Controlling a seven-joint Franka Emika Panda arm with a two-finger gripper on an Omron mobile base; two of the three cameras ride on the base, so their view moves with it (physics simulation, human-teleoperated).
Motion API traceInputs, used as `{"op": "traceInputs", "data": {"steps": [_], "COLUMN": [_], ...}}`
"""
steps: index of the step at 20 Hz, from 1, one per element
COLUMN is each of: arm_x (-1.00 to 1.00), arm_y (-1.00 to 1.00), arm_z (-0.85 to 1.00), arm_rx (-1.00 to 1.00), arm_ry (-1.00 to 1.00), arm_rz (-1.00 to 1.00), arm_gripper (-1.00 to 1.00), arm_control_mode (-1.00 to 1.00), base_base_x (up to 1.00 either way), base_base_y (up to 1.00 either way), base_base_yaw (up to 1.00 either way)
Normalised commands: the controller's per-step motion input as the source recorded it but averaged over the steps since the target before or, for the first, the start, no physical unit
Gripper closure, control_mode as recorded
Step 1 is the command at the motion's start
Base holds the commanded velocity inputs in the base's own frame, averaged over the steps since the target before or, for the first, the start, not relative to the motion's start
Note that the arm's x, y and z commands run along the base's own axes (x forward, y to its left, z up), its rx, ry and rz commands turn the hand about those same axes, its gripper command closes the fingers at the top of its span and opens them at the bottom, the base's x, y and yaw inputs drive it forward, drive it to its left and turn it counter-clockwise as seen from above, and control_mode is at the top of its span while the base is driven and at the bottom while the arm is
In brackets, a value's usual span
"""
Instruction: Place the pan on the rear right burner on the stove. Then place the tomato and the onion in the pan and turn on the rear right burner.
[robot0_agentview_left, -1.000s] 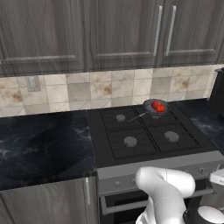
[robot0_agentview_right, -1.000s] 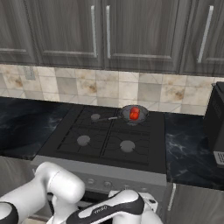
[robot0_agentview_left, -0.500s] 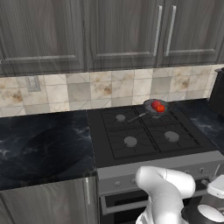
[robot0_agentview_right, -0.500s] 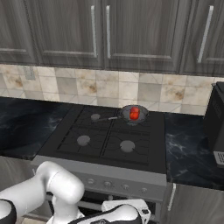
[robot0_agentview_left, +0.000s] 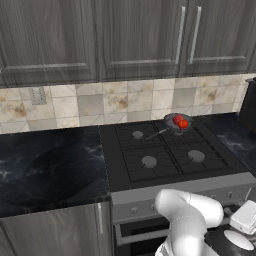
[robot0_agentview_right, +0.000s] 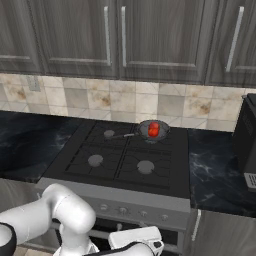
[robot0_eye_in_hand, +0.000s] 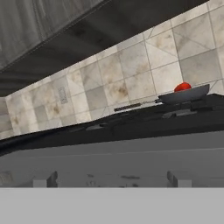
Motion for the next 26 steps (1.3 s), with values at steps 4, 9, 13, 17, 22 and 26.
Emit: {"op": "traceInputs", "data": {"steps": [4, 9, 13, 17, 22, 26], "arm_x": [0.26, 0.08, 0.0, 0.0, 0.16, 0.24], "arm_y": [0.0, 0.0, 0.0, 0.0, 0.0, -0.01], "arm_z": [-0.01, -0.06, -0.16, -0.23, -0.18, -0.14], "arm_rx": [0.0, 0.0, 0.0, 0.0, 0.0, 0.0], "arm_ry": [-0.12, -0.11, -0.08, -0.04, -0.01, 0.0], "arm_rz": [-0.02, -0.03, -0.04, -0.05, -0.06, -0.06], "arm_gripper": [-1.0, -1.0, -1.0, -1.0, -1.0, -1.0], "arm_control_mode": [-1.0, -1.0, -1.0, -1.0, -1.0, -1.0], "base_base_x": [0.0, 0.0, 0.0, 0.0, 0.0, 0.0], "base_base_y": [0.0, 0.0, 0.0, 0.0, 0.0, 0.0], "base_base_yaw": [0.0, 0.0, 0.0, 0.0, 0.0, 0.0]}}
